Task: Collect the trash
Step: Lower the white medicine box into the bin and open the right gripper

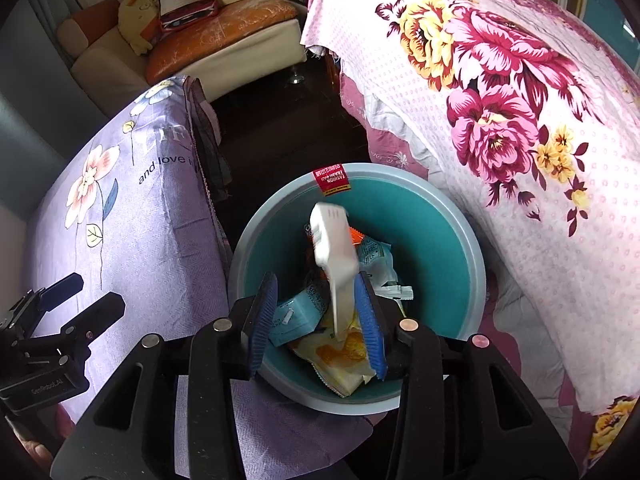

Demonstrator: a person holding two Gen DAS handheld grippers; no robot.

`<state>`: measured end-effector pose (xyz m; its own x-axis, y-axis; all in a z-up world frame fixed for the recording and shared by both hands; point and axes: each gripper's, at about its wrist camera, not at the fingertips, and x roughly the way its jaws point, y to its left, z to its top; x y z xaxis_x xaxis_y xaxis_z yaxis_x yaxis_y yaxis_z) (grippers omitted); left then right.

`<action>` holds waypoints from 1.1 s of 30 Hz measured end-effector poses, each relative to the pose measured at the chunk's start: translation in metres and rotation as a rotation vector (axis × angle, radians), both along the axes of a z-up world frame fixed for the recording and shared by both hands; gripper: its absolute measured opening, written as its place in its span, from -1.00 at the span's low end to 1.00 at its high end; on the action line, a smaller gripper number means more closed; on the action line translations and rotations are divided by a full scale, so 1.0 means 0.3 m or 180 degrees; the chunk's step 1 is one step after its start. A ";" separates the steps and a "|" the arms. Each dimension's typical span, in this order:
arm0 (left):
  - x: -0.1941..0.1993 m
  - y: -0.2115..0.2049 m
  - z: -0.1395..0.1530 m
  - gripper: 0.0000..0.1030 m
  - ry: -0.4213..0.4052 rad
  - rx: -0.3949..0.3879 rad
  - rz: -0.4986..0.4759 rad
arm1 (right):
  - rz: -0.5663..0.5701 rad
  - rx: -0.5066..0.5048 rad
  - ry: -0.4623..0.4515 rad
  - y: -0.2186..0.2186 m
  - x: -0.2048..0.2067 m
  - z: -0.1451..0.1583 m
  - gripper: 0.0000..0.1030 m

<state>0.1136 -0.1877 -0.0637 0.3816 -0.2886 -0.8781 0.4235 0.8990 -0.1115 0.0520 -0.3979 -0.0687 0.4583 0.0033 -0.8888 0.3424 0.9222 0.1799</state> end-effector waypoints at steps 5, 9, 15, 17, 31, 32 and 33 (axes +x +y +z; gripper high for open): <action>-0.009 0.011 0.004 0.83 0.0037 0.0035 0.0011 | -0.0048 0.0001 -0.0016 -0.002 -0.018 0.018 0.30; -0.022 0.038 0.019 0.83 0.0055 0.0003 0.0102 | -0.0028 0.0078 -0.0043 0.002 -0.036 0.036 0.51; -0.059 0.072 0.048 0.83 0.0064 -0.0029 0.0158 | 0.0062 0.0128 -0.0071 0.030 -0.073 0.065 0.66; -0.082 0.080 0.070 0.83 -0.0024 0.0006 0.0187 | 0.0084 0.0112 -0.0088 0.038 -0.091 0.081 0.68; -0.223 0.141 0.214 0.89 -0.0347 -0.0001 0.0350 | 0.0239 -0.0300 -0.0268 0.102 -0.262 0.234 0.86; -0.233 0.145 0.224 0.90 -0.0368 0.0005 0.0366 | 0.0257 -0.0324 -0.0278 0.107 -0.272 0.241 0.86; -0.240 0.148 0.232 0.90 -0.0386 0.0004 0.0377 | 0.0274 -0.0354 -0.0289 0.112 -0.283 0.249 0.86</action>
<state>0.0416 -0.1433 0.0059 0.5160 -0.2341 -0.8240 0.3248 0.9436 -0.0647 -0.0329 -0.3643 0.0059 0.5389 -0.0503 -0.8409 0.2484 0.9633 0.1016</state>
